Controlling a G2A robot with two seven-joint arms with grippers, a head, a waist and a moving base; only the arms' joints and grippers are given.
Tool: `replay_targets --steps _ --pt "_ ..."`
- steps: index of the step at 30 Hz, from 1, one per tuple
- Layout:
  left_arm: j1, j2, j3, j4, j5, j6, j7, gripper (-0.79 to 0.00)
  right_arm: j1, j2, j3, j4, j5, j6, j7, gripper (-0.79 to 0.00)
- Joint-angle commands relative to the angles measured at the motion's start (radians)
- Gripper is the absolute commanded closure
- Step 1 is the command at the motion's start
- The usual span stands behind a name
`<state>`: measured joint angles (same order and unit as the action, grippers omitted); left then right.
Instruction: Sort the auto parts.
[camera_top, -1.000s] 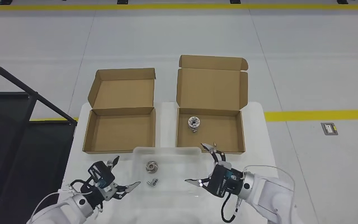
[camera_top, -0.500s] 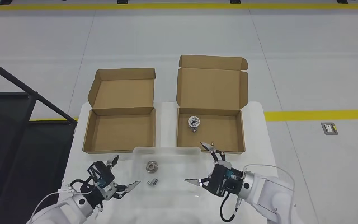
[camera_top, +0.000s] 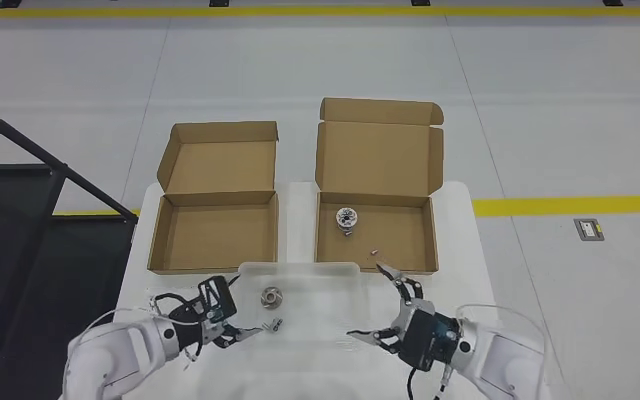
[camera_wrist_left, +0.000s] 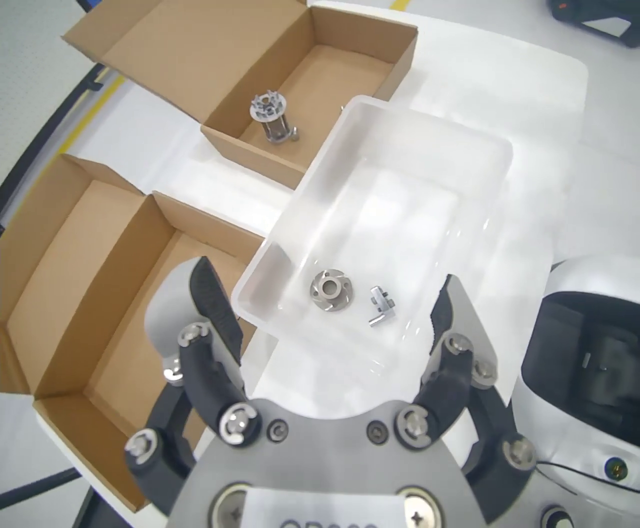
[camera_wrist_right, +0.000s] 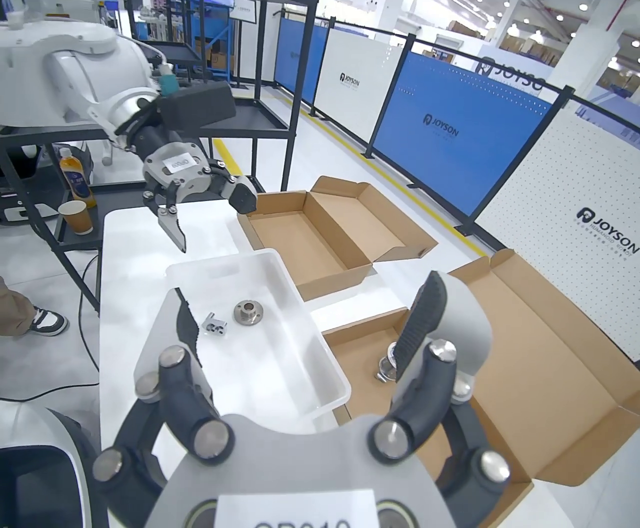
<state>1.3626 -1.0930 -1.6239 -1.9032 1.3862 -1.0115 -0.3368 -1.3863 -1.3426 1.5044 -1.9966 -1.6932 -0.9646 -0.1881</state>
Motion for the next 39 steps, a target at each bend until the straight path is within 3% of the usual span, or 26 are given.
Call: replay_targets --steps 1,6,11,28,33,39 --pt "-0.030 0.009 0.045 0.007 -0.006 -0.001 -0.046 -0.785 -0.024 0.011 0.038 -0.010 -0.014 -0.030 -0.074 -0.785" --pt "-0.104 0.049 0.167 0.032 -0.067 -0.001 -0.111 -0.785 -0.091 0.035 0.128 -0.026 -0.053 -0.047 -0.181 -0.785" --pt "-0.176 0.091 0.257 0.057 -0.086 -0.001 -0.169 -0.785 -0.105 0.037 0.148 -0.022 -0.055 -0.027 -0.186 -0.785" --pt "-0.176 0.090 0.285 0.056 -0.030 0.029 -0.188 -0.785 -0.105 0.037 0.148 -0.022 -0.055 -0.027 -0.186 -0.785" --pt "-0.260 0.089 0.336 0.153 -0.036 -0.001 -0.227 -0.785 -0.105 0.037 0.148 -0.022 -0.055 -0.027 -0.186 -0.785" --pt "-0.411 0.105 0.518 0.256 -0.114 -0.001 -0.343 -0.785 -0.105 0.037 0.148 -0.022 -0.055 -0.027 -0.186 -0.785"
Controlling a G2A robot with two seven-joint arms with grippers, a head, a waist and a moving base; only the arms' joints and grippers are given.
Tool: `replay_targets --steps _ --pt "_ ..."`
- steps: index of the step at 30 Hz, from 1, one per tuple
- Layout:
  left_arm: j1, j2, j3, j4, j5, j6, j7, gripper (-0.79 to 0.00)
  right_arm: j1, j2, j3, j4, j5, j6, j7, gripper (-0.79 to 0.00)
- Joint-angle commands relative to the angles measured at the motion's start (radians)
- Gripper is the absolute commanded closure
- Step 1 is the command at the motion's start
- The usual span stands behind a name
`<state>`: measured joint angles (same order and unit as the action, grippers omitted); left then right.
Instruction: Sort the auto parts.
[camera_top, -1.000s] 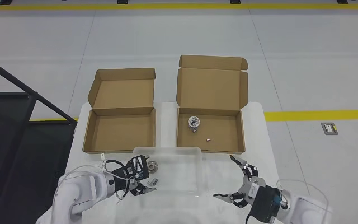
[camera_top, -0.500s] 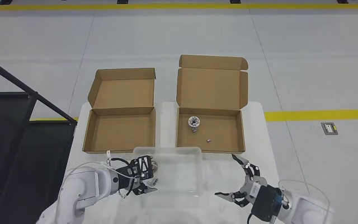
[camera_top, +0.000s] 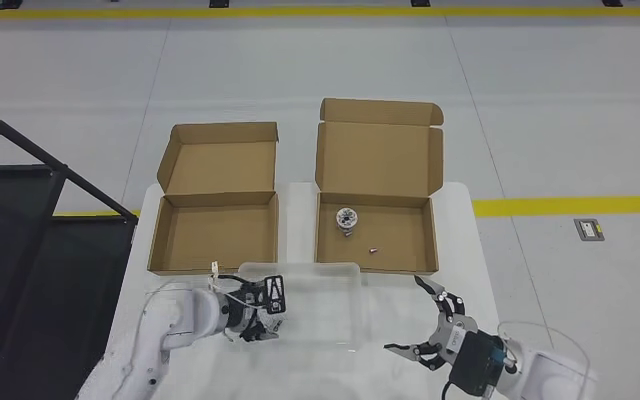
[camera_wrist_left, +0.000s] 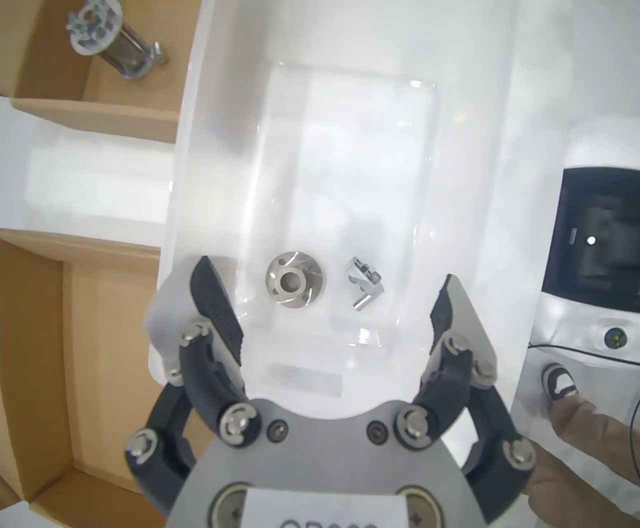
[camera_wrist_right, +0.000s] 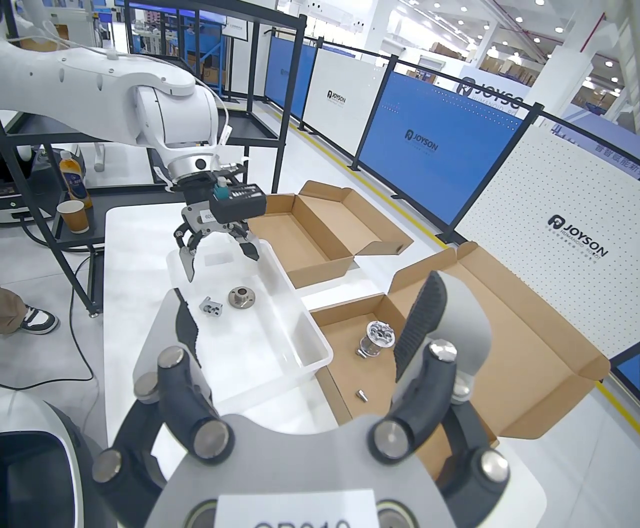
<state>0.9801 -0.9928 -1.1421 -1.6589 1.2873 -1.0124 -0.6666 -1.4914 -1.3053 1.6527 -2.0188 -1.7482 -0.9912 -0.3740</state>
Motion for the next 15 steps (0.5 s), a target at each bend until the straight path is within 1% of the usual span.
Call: replay_targets --steps 1,5,8,11,14,15 --pt "-0.049 0.010 0.067 0.019 -0.033 0.000 -0.030 -0.785 0.000 0.000 0.000 0.000 0.000 0.000 0.000 -0.785" --pt "-0.126 0.034 0.159 0.060 -0.102 0.000 -0.097 -0.785 0.000 0.000 0.000 0.000 0.000 0.000 0.000 -0.785" --pt "-0.182 0.046 0.215 0.104 -0.139 0.000 -0.137 -0.739 0.000 0.000 0.000 0.000 0.000 0.000 0.000 -0.785" --pt "-0.228 0.051 0.261 0.154 -0.137 0.000 -0.141 -0.705 0.000 0.000 0.000 0.000 0.000 0.000 0.000 -0.785" --pt "-0.261 0.049 0.288 0.201 -0.128 0.000 -0.135 -0.637 0.000 0.000 0.000 0.000 0.000 0.000 0.000 -0.785" --pt "-0.268 0.047 0.298 0.213 -0.119 0.000 -0.131 -0.656 0.000 0.000 0.000 0.000 0.000 0.000 0.000 -0.785"
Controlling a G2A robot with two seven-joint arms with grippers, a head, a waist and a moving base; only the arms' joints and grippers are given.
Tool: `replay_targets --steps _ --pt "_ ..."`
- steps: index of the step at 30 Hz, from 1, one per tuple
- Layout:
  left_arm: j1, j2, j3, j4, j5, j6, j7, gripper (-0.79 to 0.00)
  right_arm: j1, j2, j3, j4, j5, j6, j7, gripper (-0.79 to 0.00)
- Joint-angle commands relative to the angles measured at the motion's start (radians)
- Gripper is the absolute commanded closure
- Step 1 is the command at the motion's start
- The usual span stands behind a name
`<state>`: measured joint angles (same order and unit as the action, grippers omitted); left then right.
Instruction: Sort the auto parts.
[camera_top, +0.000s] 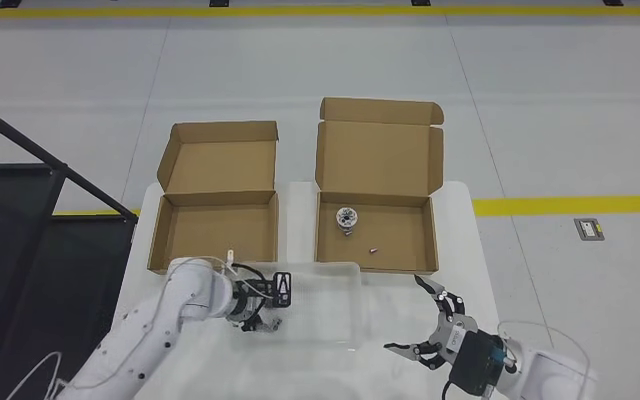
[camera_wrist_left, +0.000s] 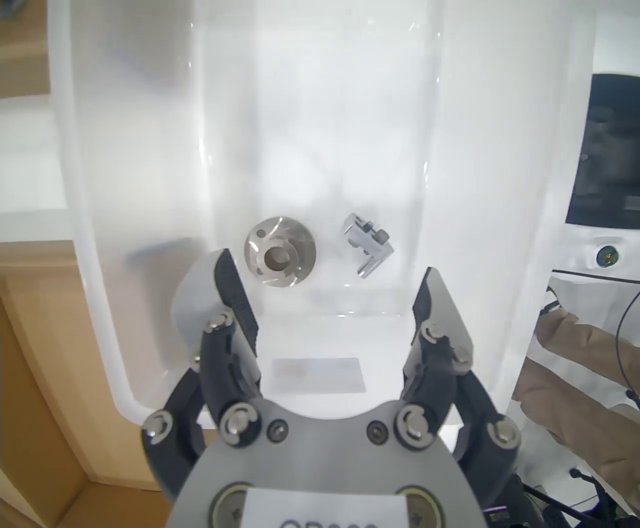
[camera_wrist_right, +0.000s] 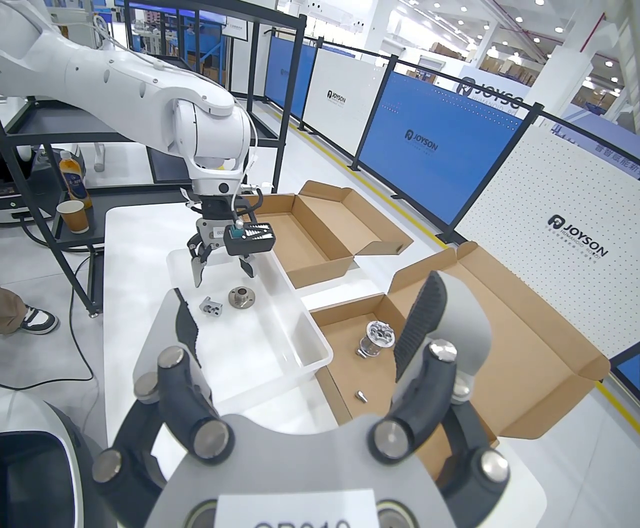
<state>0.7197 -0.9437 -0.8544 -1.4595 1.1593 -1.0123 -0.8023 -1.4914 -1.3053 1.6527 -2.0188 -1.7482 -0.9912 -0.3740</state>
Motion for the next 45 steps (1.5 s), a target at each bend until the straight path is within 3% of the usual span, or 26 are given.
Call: replay_targets --steps 1,5,9,11,13,21,25,37,41,43,45 --pt "-0.014 -0.005 0.020 0.021 0.011 0.000 0.015 -0.668 0.000 0.000 0.000 0.000 0.000 0.000 0.000 -0.785" --pt "-0.036 -0.016 0.048 0.049 0.057 0.030 0.048 -0.680 0.000 0.000 0.000 0.000 0.000 0.000 0.000 -0.785" --pt "-0.063 -0.031 0.071 0.091 0.076 0.051 0.083 -0.603 0.000 0.000 0.000 0.000 0.000 0.000 0.000 -0.785" --pt "-0.081 -0.038 0.082 0.118 0.076 0.051 0.099 -0.511 0.000 0.000 0.000 0.000 0.000 0.000 0.000 -0.785" --pt "-0.099 -0.047 0.098 0.145 0.081 0.051 0.104 -0.474 0.000 0.000 0.000 0.000 0.000 0.000 0.000 -0.785" --pt "-0.157 -0.084 0.157 0.242 0.084 0.052 0.126 -0.480 0.000 0.000 0.000 0.000 0.000 0.000 0.000 -0.785" --pt "-0.175 -0.099 0.178 0.285 0.081 0.048 0.145 -0.388 0.000 0.000 0.000 0.000 0.000 0.000 0.000 -0.785" --pt "-0.210 -0.128 0.210 0.366 0.098 0.037 0.191 -0.354 0.000 0.000 0.000 0.000 0.000 0.000 0.000 -0.785" --pt "-0.214 -0.132 0.212 0.379 0.101 0.034 0.199 -0.249 0.000 0.000 0.000 0.000 0.000 0.000 0.000 -0.785" --pt "-0.215 -0.133 0.212 0.382 0.104 0.033 0.202 -0.148 0.000 0.000 0.000 0.000 0.000 0.000 0.000 -0.785" --pt "-0.216 -0.134 0.211 0.384 0.107 0.032 0.206 -0.142 0.000 0.000 0.000 0.000 0.000 0.000 0.000 -0.785"
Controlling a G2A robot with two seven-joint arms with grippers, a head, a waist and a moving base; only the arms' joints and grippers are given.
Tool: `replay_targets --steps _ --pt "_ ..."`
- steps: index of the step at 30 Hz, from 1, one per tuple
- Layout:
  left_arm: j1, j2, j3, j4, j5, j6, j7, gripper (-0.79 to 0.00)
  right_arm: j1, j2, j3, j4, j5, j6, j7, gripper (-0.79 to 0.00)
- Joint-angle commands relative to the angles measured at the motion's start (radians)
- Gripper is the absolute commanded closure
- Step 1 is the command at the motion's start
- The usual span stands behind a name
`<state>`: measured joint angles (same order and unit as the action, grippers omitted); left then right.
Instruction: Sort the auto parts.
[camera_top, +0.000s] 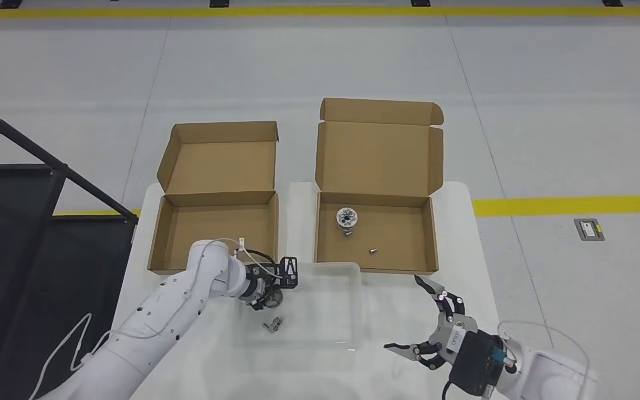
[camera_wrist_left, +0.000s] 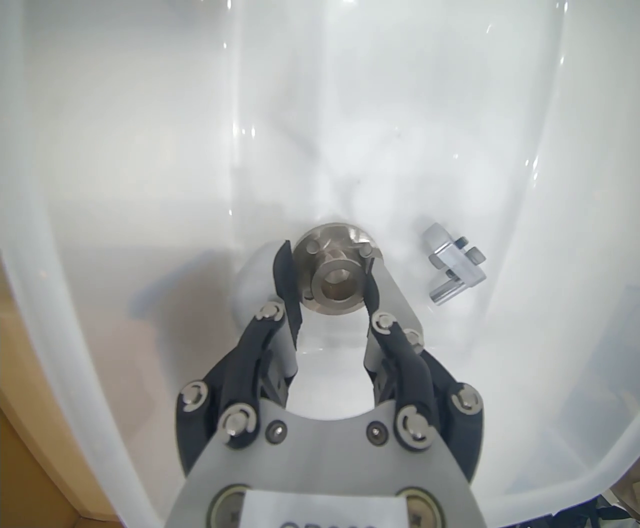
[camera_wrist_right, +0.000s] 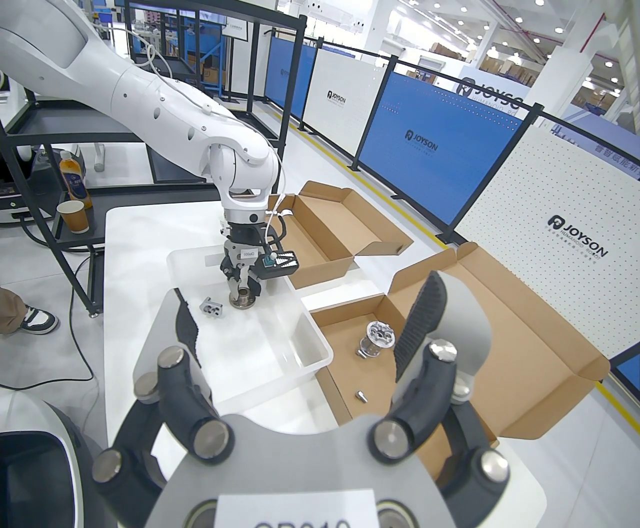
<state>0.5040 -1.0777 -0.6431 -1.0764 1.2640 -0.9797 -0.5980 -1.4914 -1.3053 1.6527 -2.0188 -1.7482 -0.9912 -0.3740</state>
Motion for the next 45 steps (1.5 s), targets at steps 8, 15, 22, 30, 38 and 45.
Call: replay_targets --steps 8,15,22,30,38,45 --pt "0.003 0.002 -0.013 -0.010 0.013 -0.009 0.006 -0.185 0.000 0.000 0.000 0.000 0.000 0.000 0.000 -0.785" --pt "0.014 0.012 -0.033 -0.043 0.004 -0.033 0.007 0.000 0.000 0.000 0.000 0.000 0.000 0.000 0.000 -0.785" --pt "0.045 0.049 -0.059 -0.161 -0.045 -0.033 -0.009 0.000 0.000 0.000 0.000 0.000 0.000 0.000 0.000 -0.785" --pt "0.136 0.150 -0.170 -0.416 -0.191 -0.033 -0.080 0.000 0.000 0.000 0.000 0.000 0.000 0.000 0.000 -0.785" --pt "0.338 0.259 -0.511 -0.624 -0.271 0.031 -0.115 0.000 0.000 0.000 0.000 0.000 0.000 0.000 0.000 -0.785" --pt "0.497 0.306 -0.784 -0.663 -0.235 0.145 -0.056 0.000 0.000 0.000 0.000 0.000 0.000 0.000 0.000 -0.785"
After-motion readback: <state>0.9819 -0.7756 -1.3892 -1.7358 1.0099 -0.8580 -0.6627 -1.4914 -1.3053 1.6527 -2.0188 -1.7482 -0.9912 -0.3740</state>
